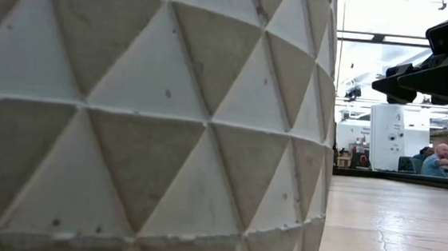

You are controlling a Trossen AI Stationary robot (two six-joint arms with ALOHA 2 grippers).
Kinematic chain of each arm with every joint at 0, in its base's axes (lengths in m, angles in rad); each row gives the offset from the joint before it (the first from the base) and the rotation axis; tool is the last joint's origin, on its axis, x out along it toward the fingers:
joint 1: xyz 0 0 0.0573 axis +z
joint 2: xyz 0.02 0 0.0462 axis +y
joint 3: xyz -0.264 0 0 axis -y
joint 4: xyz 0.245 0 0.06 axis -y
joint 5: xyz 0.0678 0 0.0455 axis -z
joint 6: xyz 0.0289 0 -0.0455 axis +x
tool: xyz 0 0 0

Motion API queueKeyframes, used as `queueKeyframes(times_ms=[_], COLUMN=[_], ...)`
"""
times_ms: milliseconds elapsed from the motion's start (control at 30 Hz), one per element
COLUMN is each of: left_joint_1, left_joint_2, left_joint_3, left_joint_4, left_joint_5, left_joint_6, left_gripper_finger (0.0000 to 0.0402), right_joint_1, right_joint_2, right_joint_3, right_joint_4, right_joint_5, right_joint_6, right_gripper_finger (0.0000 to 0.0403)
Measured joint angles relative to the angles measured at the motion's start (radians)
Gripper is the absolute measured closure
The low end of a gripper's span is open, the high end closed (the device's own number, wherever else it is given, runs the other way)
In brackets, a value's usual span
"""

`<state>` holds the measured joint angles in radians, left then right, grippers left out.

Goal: Pick and place pill bottles into a basket
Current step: Put the white pill bottle into the transparent bin

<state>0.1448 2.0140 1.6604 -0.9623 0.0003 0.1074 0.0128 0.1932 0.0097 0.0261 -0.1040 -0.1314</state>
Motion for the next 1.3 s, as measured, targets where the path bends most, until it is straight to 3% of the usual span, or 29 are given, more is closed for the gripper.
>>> queueKeyframes(times_ms=[1300], left_joint_1=[0.006], left_joint_2=[-0.001], left_joint_3=[0.037], left_joint_4=[-0.024], left_joint_5=[0.000], left_joint_6=[-0.051], left_gripper_finger=[0.0230], right_joint_1=[0.000], right_joint_2=[0.000], right_joint_3=[0.000], right_joint_4=[0.000], right_joint_5=[0.000], right_joint_6=[0.000], right_gripper_finger=[0.0177])
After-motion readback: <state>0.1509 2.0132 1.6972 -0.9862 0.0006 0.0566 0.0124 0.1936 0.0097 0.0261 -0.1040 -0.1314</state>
